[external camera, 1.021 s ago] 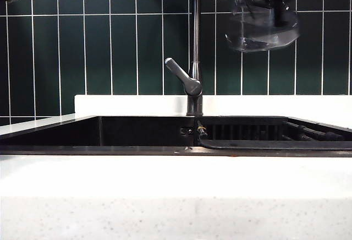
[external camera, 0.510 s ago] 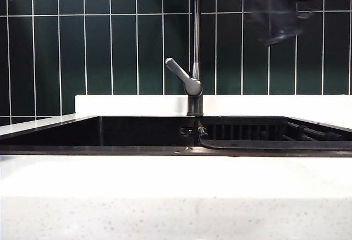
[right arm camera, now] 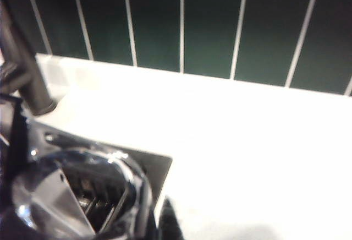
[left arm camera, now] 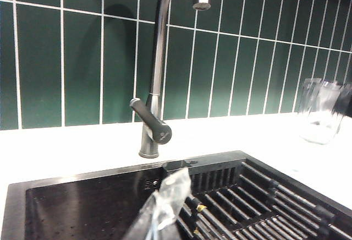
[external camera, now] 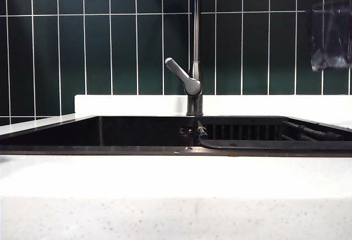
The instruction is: Pick up the mug next to the sink, go to the faucet to get some water, pour the water into the sink, and finally put the mug back to its place.
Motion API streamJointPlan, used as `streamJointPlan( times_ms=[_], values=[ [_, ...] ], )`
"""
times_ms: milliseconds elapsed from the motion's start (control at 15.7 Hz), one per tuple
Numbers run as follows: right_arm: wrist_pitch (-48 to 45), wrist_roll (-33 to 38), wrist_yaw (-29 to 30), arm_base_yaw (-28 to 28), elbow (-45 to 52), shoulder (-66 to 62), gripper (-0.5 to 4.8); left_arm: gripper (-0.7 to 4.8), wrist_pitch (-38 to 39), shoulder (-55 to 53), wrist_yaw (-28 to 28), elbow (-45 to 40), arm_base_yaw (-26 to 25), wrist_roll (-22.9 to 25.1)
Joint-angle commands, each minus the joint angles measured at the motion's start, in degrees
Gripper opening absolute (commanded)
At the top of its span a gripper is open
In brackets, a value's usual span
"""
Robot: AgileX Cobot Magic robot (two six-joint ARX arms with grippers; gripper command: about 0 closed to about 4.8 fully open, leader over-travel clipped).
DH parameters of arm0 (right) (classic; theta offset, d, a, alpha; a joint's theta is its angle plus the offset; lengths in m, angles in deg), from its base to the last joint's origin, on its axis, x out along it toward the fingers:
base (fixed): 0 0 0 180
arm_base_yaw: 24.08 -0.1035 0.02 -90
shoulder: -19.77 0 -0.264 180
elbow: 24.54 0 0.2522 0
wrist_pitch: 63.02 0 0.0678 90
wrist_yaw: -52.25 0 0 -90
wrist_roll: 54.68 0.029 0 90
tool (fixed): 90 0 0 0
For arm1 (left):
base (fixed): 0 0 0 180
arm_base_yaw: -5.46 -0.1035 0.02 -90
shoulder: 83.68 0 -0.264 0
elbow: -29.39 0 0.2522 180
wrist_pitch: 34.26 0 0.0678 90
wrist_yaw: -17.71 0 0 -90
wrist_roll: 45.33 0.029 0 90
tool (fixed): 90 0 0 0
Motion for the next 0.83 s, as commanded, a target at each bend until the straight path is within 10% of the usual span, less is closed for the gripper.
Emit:
streamJointPlan(
  times_ms=[64, 830],
  values=[
    [-5.05, 0.09, -1.75, 1.49, -0.33, -4.15, -0.06, -0.06, -0.76, 0.04, -0.2, 0.15, -0.04, -0.2],
    [-19.15, 4.57, -12.09, 1.03, 5.49, -11.89, -0.07, -0.06, 0.81, 0.04, -0.24, 0.15, -0.04, -0.24]
  ],
)
